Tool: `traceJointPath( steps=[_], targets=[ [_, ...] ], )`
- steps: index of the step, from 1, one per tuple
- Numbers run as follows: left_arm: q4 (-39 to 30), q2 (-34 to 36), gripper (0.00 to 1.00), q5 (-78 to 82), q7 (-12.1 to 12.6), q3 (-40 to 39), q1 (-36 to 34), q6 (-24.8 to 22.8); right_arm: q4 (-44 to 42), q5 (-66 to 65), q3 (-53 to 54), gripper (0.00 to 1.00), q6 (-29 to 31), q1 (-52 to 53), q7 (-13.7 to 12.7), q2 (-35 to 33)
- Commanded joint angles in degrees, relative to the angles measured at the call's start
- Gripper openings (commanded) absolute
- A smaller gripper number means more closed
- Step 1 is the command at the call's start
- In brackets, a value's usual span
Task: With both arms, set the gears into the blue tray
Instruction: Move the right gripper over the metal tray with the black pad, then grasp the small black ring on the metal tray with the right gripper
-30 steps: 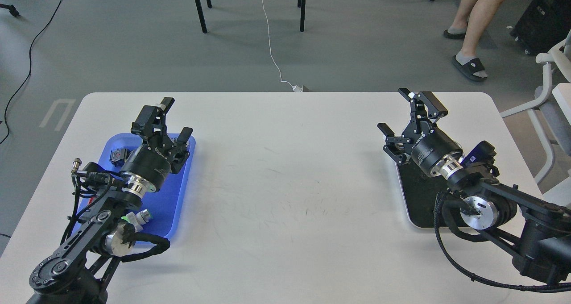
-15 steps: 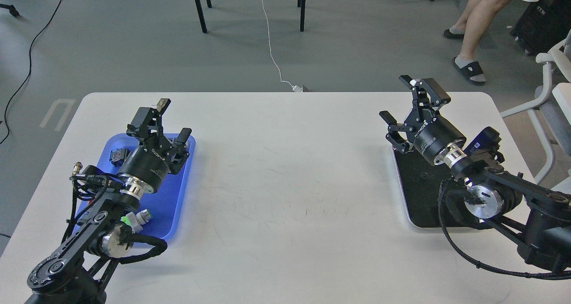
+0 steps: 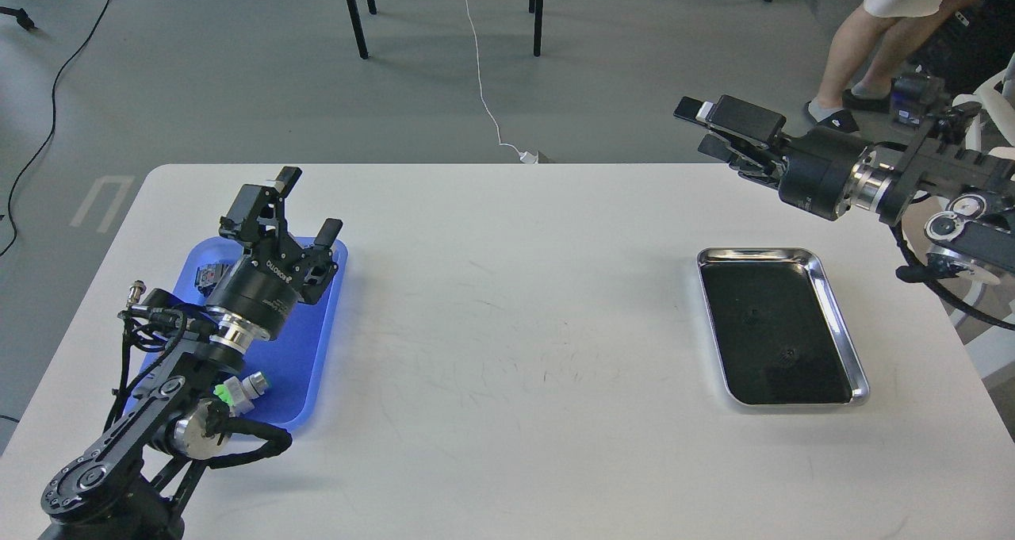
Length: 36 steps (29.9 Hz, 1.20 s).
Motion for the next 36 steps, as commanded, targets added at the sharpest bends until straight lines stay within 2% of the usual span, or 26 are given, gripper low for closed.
traceJointPath(
  steps=[1,5,8,14,19,24,28,30,36],
  targets=[
    [-0.5,0.1,0.98,0.1,0.0,-0.1,0.3,0.1,-1.2,-10.0,-9.7,0.99,0.1,7.7,0.0,-0.4],
    [-0.6,-0.2,0.98,0.1,-0.3,-0.1,0.3,0.2,-7.6,-18.6,-17.1,0.99,0.1,11.8,0.0,0.2],
    [-0.8,0.0,0.98,0.1,-0.3,-0.1,0.3,0.2,-12.2,-23.8,-18.3,0.99,-0.1,11.9,0.0,1.0],
    [-1.1,0.0,0.98,0.1,-0.3,-0.1,0.3,0.3,-12.9,-28.0,-24.6,0.99,-1.3,10.3,0.0,5.1],
    [-1.1,0.0,0.98,0.1,-0.3,-0.1,0.3,0.5,-15.2,-28.1,-31.8,0.95,-5.2,8.8,0.0,10.0],
    [-1.5,0.1,0.98,0.1,-0.3,-0.1,0.3,0.5,-20.0,-28.0,-37.8,0.89,-5.8,8.5,0.0,15.0],
    [-1.6,0.1,0.98,0.1,-0.3,-0.1,0.3,0.5,-20.3,-28.1,-39.9,0.73,-5.9,8.4,0.0,16.7],
    [-1.6,0.1,0.98,0.1,-0.3,-0.1,0.3,0.5,-20.3,-28.1,-40.9,0.68,-6.0,8.0,0.0,17.1],
    [-1.8,0.1,0.98,0.1,-0.4,-0.1,0.3,0.2,-20.3,-28.0,-41.6,0.67,-7.3,5.5,0.0,17.2]
  ],
)
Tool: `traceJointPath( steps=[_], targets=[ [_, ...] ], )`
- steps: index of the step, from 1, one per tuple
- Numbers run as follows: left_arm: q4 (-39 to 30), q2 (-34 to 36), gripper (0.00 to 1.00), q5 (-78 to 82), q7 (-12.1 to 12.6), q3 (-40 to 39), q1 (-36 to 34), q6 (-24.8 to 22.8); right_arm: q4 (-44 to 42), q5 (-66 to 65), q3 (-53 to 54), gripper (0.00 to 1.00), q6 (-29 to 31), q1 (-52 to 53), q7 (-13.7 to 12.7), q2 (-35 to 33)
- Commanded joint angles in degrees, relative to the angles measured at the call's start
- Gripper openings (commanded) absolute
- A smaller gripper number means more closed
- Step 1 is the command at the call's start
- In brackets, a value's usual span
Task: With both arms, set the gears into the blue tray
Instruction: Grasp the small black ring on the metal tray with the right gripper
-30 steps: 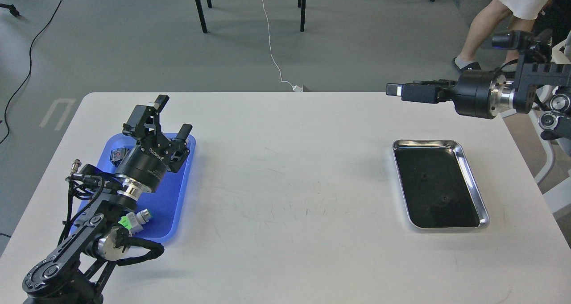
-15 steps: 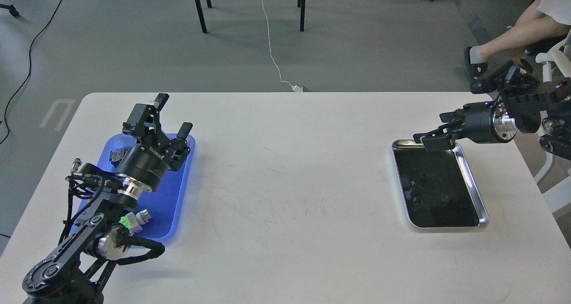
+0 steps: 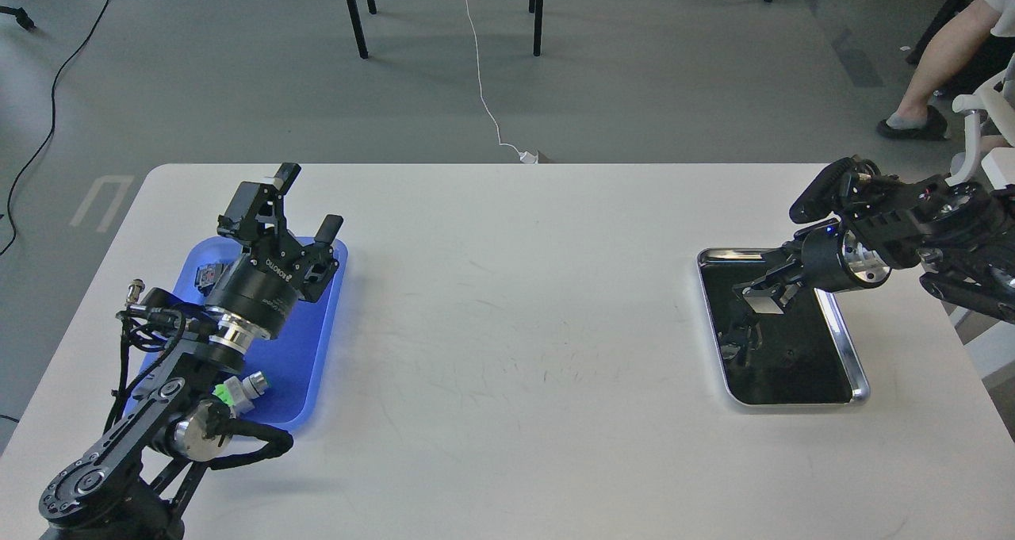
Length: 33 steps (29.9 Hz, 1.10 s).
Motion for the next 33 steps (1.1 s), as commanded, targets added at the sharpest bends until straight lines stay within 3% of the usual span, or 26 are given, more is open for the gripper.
traceJointPath(
  steps=[1,25,33],
  targets=[
    [-0.1,0.2,0.98,0.0,0.0,-0.1,0.0,-0.1,0.0,0.0,-0.1,0.67,-0.4,-1.5,0.0,0.0],
    [-0.6,0.3,0.98,0.1,0.0,-0.1,0.0,-0.3,-1.8,0.1,0.2,0.61,-1.3,-4.7,0.0,0.0],
    [-0.6,0.3,0.98,0.0,-0.1,-0.1,0.0,-0.3,-1.9,0.1,0.1,0.50,-1.3,-4.9,0.0,0.4]
  ],
)
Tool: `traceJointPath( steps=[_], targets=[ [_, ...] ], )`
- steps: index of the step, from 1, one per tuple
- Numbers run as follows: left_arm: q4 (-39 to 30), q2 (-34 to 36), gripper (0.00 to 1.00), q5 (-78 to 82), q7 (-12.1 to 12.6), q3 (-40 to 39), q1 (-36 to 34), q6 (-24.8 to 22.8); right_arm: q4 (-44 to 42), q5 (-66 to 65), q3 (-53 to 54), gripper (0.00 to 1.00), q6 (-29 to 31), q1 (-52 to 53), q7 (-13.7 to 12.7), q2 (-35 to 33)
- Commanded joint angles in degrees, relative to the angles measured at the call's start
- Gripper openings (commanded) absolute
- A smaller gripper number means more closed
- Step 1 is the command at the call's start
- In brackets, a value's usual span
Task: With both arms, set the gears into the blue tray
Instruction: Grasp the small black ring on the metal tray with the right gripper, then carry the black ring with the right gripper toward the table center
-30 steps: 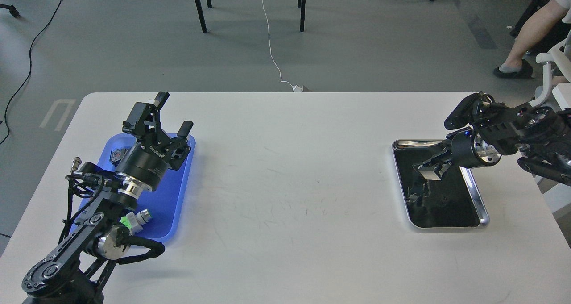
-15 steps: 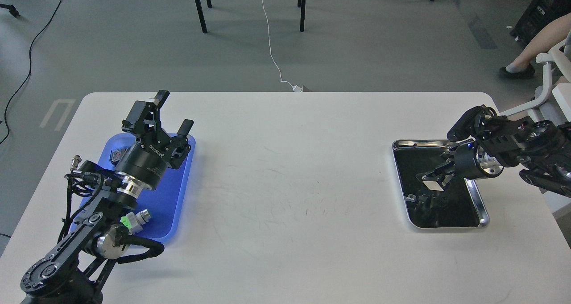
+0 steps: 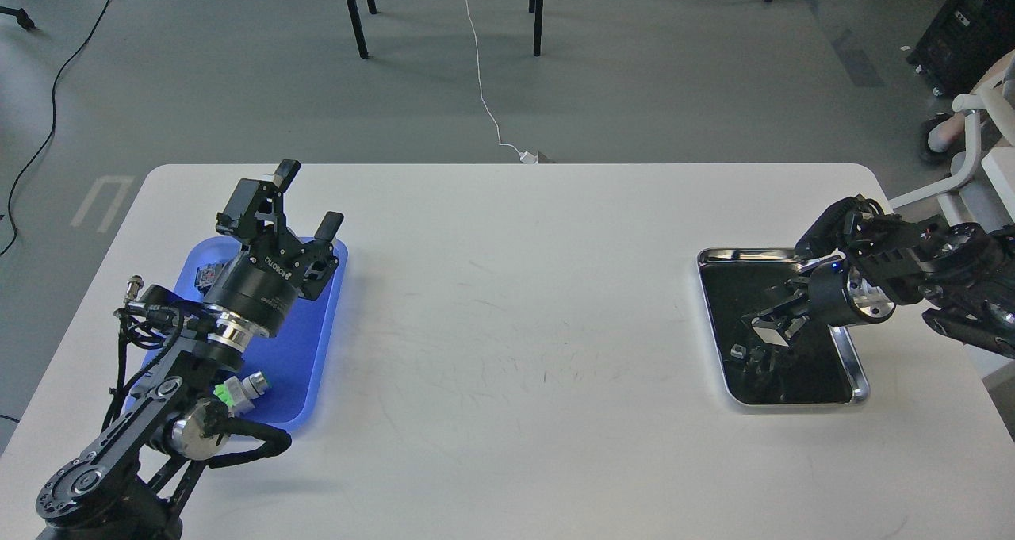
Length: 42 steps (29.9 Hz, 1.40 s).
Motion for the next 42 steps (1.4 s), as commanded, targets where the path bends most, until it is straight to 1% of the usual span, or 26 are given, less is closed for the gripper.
traceJointPath(
  steps=[1,5,11,13,15,21,32,36,39,42],
  targets=[
    [0.0,0.0,0.98,0.0,0.0,0.0,0.0,0.0,0.0,0.0,0.0,0.48,0.0,0.0,0.0,0.4],
    [0.0,0.0,0.98,0.0,-0.1,-0.2,0.0,0.0,0.0,0.0,-0.1,0.34,0.0,0.0,0.0,0.6],
    [0.0,-0.1,0.98,0.0,-0.1,-0.1,0.0,-0.2,0.1,0.0,-0.2,0.29,0.1,0.0,0.0,0.6],
    [0.0,-0.1,0.98,0.0,-0.1,-0.1,0.0,-0.2,0.1,0.0,-0.2,0.23,0.2,0.0,0.0,0.6],
    [0.0,-0.1,0.98,0.0,-0.1,-0.1,0.0,-0.2,0.1,0.0,-0.1,0.21,0.3,0.0,0.0,0.6],
    [0.0,-0.1,0.98,0.0,-0.1,-0.1,-0.1,-0.2,0.1,0.0,-0.1,0.18,0.4,0.0,0.0,0.6],
    [0.0,-0.1,0.98,0.0,-0.1,-0.2,-0.2,-0.2,0.8,0.7,0.7,0.18,0.4,1.0,0.0,0.1],
    [0.0,0.0,0.98,0.0,0.0,-0.2,-0.3,-0.2,2.8,1.1,1.5,0.18,0.3,4.5,0.0,-0.7],
    [0.0,0.0,0.98,0.0,-0.1,-0.1,-0.3,-0.3,6.1,1.1,3.3,0.18,0.5,8.0,0.0,-2.0],
    [0.0,-0.1,0.98,0.0,0.0,-0.1,-0.3,-0.4,8.4,1.8,3.7,0.18,0.6,11.2,0.0,-1.5]
  ],
)
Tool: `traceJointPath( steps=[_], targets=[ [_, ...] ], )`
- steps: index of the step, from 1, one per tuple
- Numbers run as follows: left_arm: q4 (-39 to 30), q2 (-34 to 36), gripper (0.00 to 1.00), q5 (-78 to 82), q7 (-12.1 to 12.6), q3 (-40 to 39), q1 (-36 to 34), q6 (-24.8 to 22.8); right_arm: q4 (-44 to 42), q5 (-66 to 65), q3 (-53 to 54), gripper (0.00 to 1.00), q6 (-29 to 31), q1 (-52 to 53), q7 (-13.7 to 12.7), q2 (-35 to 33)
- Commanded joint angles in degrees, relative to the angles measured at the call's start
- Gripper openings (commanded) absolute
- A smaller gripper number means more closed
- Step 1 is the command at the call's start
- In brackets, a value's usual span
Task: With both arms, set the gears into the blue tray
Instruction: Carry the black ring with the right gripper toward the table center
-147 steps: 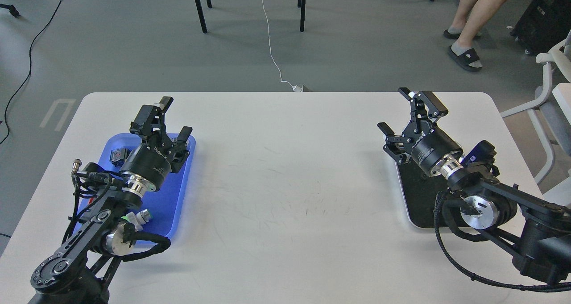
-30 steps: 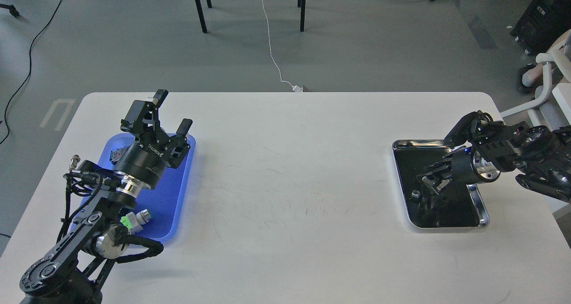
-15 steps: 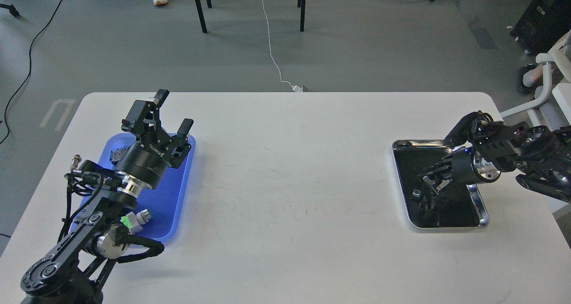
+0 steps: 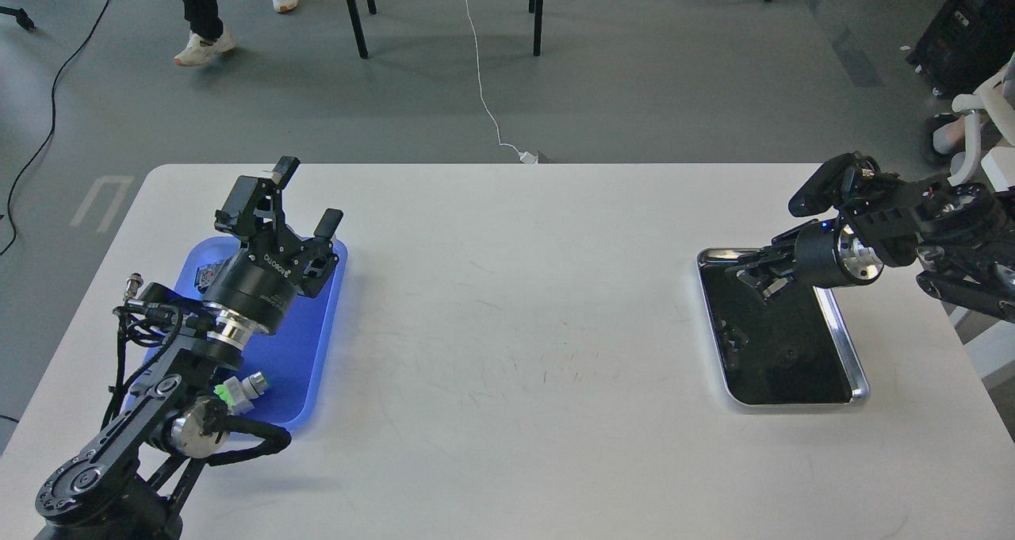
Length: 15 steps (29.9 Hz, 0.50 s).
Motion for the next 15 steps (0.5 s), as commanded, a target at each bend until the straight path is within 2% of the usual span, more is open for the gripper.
traceJointPath(
  steps=[1,5,15],
  targets=[
    [0.0,-0.1,0.98,0.0,0.0,0.1,0.0,-0.1,2.8,1.4,0.5,0.18,0.2,3.9,0.0,0.7],
    [-0.1,0.0,0.98,0.0,0.0,0.1,0.0,-0.1,3.9,5.4,0.1,0.18,0.2,6.3,0.0,5.9],
    [-1.0,0.8,0.98,0.0,0.0,-0.6,0.3,-0.1,0.5,11.4,-4.1,0.18,-0.6,6.3,0.0,25.1]
  ],
)
